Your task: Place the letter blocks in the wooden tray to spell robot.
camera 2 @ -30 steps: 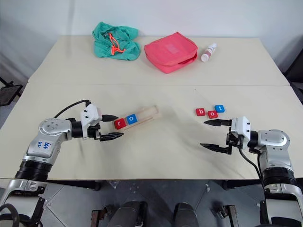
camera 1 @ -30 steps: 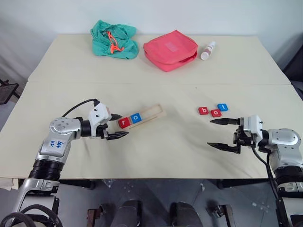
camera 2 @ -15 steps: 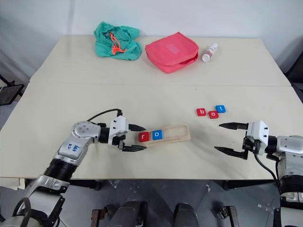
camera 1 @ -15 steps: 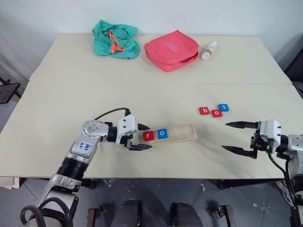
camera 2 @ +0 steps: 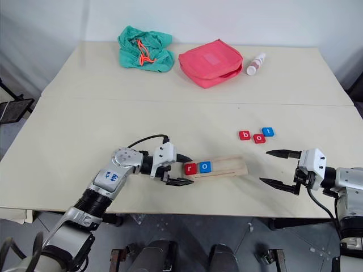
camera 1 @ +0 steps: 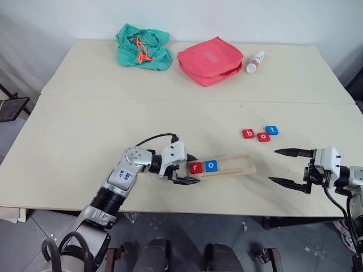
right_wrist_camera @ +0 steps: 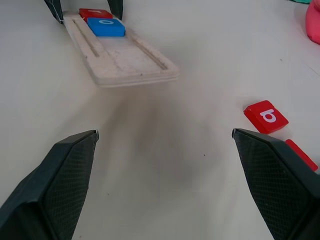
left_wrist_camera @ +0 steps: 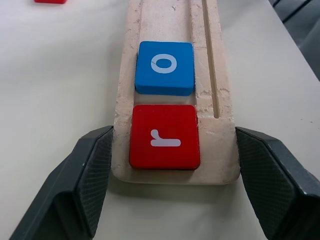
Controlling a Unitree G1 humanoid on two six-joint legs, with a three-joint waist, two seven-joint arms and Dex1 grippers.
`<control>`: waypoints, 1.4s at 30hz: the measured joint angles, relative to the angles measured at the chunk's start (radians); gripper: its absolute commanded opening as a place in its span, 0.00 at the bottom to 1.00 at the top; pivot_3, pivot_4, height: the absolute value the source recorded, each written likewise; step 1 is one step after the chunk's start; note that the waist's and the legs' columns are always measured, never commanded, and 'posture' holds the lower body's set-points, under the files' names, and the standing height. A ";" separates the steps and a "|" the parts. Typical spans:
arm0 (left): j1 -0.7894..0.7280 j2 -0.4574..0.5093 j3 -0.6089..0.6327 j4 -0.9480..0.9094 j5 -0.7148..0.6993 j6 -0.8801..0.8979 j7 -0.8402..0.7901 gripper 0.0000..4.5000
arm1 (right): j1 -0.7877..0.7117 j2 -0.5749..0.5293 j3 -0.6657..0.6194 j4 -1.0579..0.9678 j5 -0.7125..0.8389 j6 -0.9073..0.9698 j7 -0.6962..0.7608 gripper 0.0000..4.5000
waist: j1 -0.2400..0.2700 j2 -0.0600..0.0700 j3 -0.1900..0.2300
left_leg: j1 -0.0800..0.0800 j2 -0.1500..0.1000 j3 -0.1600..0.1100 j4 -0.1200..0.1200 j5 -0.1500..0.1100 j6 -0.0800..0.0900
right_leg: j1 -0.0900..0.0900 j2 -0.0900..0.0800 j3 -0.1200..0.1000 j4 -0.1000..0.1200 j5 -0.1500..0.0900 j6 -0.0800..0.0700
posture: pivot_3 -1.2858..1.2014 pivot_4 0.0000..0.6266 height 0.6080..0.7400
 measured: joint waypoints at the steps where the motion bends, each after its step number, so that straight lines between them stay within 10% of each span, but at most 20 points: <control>1: -0.003 0.000 -0.002 0.000 0.003 0.002 0.000 0.75 | 0.002 -0.001 -0.002 -0.002 0.000 0.001 -0.003 1.00 | 0.000 0.000 0.000 | 0.000 0.000 0.000 0.000 0.000 0.000 | 0.000 0.000 0.000 0.000 0.000 0.000 | 0.52 0.24 1.00; 17: -0.055 -0.006 -0.040 -0.011 0.043 0.078 -0.008 0.75 | 0.029 -0.002 -0.013 -0.031 0.000 0.015 -0.033 1.00 | 0.002 0.000 0.000 | 0.000 0.000 -0.001 0.000 0.000 0.000 | 0.001 0.000 0.000 0.000 0.000 0.000 | 0.52 0.24 1.00; 20: -0.055 -0.010 -0.053 -0.025 0.049 0.092 -0.007 0.99 | 0.030 -0.002 -0.013 -0.041 0.000 0.016 -0.035 1.00 | 0.002 0.000 0.000 | 0.000 0.000 -0.001 0.000 0.000 0.000 | 0.001 0.000 -0.001 -0.001 0.000 0.000 | 0.52 0.24 1.00; 27: -0.055 -0.015 -0.065 -0.047 0.062 0.125 0.017 0.99 | 0.029 -0.002 -0.013 -0.041 0.000 0.016 -0.041 1.00 | 0.000 0.000 0.000 | 0.000 0.000 -0.001 0.000 0.000 0.000 | 0.001 0.000 -0.001 -0.001 0.000 0.000 | 0.52 0.24 1.00; 42: 0.057 0.221 0.164 -0.261 -0.138 0.171 -0.116 0.99 | 0.046 -0.010 -0.037 -0.089 0.000 0.074 -0.113 1.00 | -0.002 0.000 0.000 | 0.000 0.001 -0.002 0.000 0.000 0.000 | 0.001 0.000 0.000 -0.001 0.000 0.000 | 0.52 0.24 1.00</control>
